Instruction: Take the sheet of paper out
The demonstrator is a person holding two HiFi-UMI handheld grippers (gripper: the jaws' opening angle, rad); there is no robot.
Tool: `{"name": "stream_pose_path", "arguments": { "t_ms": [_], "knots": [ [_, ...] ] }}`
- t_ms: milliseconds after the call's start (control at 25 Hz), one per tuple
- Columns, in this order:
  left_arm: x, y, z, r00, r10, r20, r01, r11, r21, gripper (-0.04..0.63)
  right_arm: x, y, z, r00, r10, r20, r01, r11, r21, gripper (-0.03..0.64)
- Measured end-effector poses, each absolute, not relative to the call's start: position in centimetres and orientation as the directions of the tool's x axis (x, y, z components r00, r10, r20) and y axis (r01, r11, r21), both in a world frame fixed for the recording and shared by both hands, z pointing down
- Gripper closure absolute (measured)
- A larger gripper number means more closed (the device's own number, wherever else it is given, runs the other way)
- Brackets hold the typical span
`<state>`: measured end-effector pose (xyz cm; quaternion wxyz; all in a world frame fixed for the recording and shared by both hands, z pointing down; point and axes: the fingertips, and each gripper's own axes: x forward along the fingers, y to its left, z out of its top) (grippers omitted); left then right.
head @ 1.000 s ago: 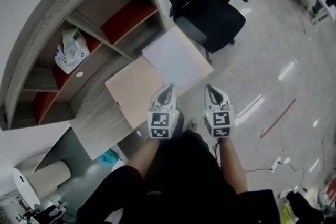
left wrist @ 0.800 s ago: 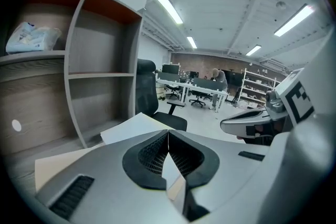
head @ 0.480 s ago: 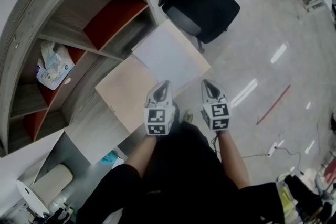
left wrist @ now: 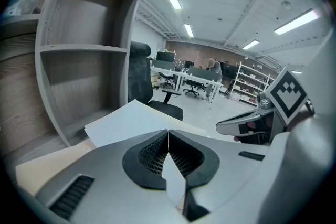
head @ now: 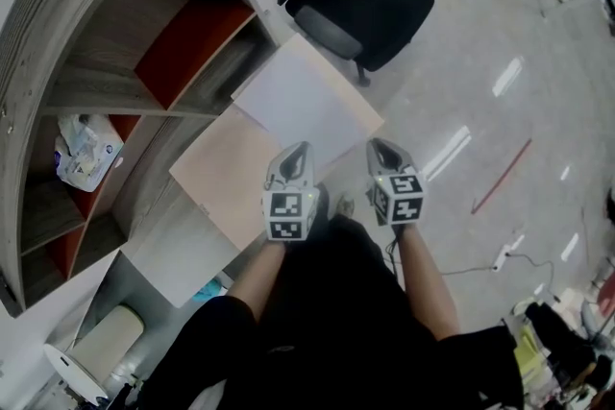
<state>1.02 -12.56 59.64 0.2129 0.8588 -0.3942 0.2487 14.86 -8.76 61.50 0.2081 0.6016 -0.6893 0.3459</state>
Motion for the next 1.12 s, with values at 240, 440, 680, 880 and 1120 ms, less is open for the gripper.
{"name": "stream_pose_path", "arguments": {
  "t_ms": [240, 440, 680, 880, 1120],
  "knots": [
    [1.0, -13.3, 60.4, 0.569, -0.552, 0.61, -0.775, -0.607, 0.174, 0.552, 15.3, -9.3, 63.9, -0.219, -0.649, 0.729, -0.951, -0.024, -0.307, 0.506],
    [-0.2, -13.8, 61.3, 0.554, -0.544, 0.63, -0.786, -0.592, 0.18, 0.551, 15.2, -9.6, 65.8, -0.228, -0.616, 0.754, -0.942, -0.057, -0.332, 0.497],
    [-1.6, -14.2, 62.2, 0.532, -0.543, 0.65, -0.8, -0.573, 0.177, 0.552, 15.0, -10.0, 67.1, -0.244, -0.596, 0.765, -0.929, -0.081, -0.36, 0.482],
    [-2.1, -14.3, 62.5, 0.528, -0.541, 0.655, -0.805, -0.564, 0.183, 0.552, 14.7, -10.5, 67.6, -0.258, -0.59, 0.765, -0.916, -0.103, -0.389, 0.482],
    [-3.0, -14.4, 62.9, 0.518, -0.543, 0.661, -0.816, -0.544, 0.193, 0.551, 14.3, -10.8, 68.3, -0.263, -0.579, 0.772, -0.91, -0.117, -0.397, 0.482]
  ]
}}
